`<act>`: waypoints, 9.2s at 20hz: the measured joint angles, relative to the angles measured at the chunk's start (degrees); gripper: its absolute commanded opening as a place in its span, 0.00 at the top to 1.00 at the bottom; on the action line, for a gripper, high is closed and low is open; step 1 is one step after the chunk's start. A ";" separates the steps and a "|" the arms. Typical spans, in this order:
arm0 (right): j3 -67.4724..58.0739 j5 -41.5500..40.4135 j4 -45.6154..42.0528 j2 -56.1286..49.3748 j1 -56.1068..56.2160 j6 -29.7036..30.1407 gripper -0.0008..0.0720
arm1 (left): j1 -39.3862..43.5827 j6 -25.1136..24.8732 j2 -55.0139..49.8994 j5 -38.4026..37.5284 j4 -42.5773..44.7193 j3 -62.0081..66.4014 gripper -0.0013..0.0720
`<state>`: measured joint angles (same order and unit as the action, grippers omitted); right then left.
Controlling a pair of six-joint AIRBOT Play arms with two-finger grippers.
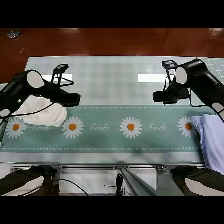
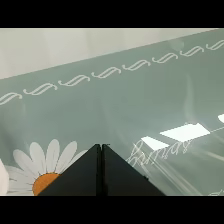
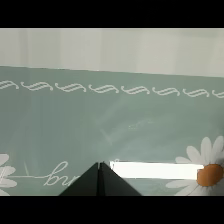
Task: Fold the shirts.
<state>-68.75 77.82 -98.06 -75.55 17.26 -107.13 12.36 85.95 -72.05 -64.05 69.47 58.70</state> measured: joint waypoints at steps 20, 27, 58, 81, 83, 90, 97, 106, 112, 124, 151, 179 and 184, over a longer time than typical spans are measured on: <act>0.04 -12.15 -1.75 -0.59 0.00 -0.55 0.13 | -0.13 -1.36 0.13 -1.16 4.37 0.96 0.02; 2.16 -9.51 -1.29 1.31 2.29 1.70 0.14 | -13.07 10.12 14.01 1.18 25.62 1.09 0.02; 0.28 -7.61 -10.21 30.16 1.55 -9.09 0.14 | -22.36 -10.91 8.92 -0.46 -29.35 30.32 0.94; 18.60 -11.21 -5.97 39.65 0.61 -10.60 0.13 | 9.11 -13.40 11.10 9.92 -29.11 -12.98 0.68; 21.46 -14.91 -2.08 37.48 0.61 -10.58 0.12 | 5.33 -13.53 11.04 7.89 -28.68 -16.74 0.02; 17.44 -18.40 3.93 30.49 -14.51 -5.77 0.12 | -16.26 -13.11 14.16 -5.38 -20.28 -10.16 0.03; 32.44 -17.16 23.63 34.07 -41.86 5.86 0.12 | -28.30 -16.90 19.76 -9.20 -30.97 -29.03 0.03; 44.17 -15.96 41.99 34.84 -38.80 19.58 0.13 | -16.17 -24.81 13.07 4.22 -41.92 -37.68 0.03; 44.85 -16.20 42.84 34.84 -32.57 19.45 0.13 | -7.91 -27.39 6.69 7.41 -46.27 -32.46 0.05; 45.94 -16.17 37.44 34.14 -20.35 13.00 0.13 | -3.02 -28.41 1.44 9.94 -48.04 -22.88 0.93; -12.59 -11.19 50.27 13.40 -18.95 27.67 0.96 | -9.97 -22.69 6.25 2.25 -47.67 13.64 0.94; 5.70 9.73 27.91 45.18 -18.95 12.68 0.95 | -18.67 -13.66 15.13 -8.85 -25.83 26.36 0.94; 20.24 -8.13 27.96 35.65 -18.97 11.19 0.95 | -9.79 -15.08 -0.35 -0.33 -26.21 24.22 0.94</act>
<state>-48.51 69.69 -70.11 -39.90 -1.72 -95.94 2.57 70.87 -72.40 -64.38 43.27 82.91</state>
